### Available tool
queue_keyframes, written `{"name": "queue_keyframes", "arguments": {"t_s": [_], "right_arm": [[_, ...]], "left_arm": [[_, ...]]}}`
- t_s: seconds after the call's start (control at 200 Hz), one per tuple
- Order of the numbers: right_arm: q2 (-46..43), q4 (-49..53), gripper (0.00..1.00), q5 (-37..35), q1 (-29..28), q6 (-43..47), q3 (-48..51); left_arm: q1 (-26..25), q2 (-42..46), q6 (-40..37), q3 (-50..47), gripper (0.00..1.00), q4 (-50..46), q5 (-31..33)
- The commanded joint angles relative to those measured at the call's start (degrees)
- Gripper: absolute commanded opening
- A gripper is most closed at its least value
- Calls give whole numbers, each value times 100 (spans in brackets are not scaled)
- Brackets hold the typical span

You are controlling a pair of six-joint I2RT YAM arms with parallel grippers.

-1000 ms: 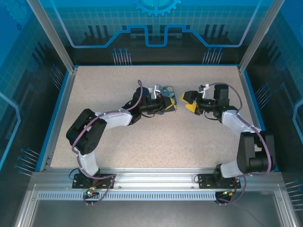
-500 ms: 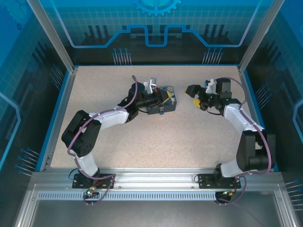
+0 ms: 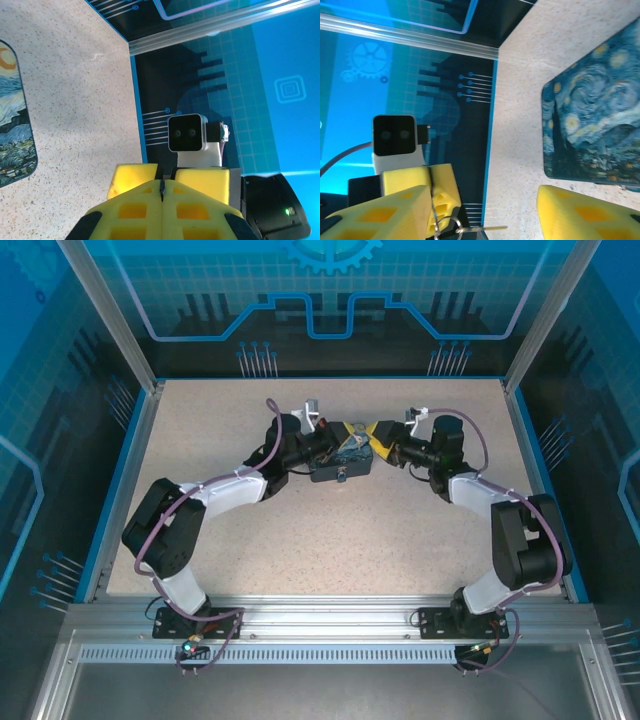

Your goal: Unlock the padlock with the key

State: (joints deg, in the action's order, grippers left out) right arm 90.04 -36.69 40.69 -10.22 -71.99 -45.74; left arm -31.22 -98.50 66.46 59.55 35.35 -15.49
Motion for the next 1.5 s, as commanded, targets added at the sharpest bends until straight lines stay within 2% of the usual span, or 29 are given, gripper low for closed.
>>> {"name": "queue_keyframes", "arguments": {"t_s": [0.0, 0.17, 0.695, 0.96, 1.256, 1.496], "right_arm": [[127, -1018, 51, -83, -138, -432, 113], [167, -950, 37, -72, -299, -363, 17], [426, -946, 29, -26, -528, -334, -147], [486, -954, 21, 17, -622, -307, -186], [541, -954, 21, -7, -710, -312, -182], [554, -932, 16, -43, -693, -305, -150]], "left_arm": [[55, 198, 245, -163, 0, 88, 398], [56, 243, 279, -223, 0, 11, 472], [55, 190, 386, -286, 0, 110, 555], [55, 182, 381, -346, 0, 125, 600], [55, 201, 372, -339, 0, 119, 678], [55, 217, 359, -352, 0, 111, 706]]}}
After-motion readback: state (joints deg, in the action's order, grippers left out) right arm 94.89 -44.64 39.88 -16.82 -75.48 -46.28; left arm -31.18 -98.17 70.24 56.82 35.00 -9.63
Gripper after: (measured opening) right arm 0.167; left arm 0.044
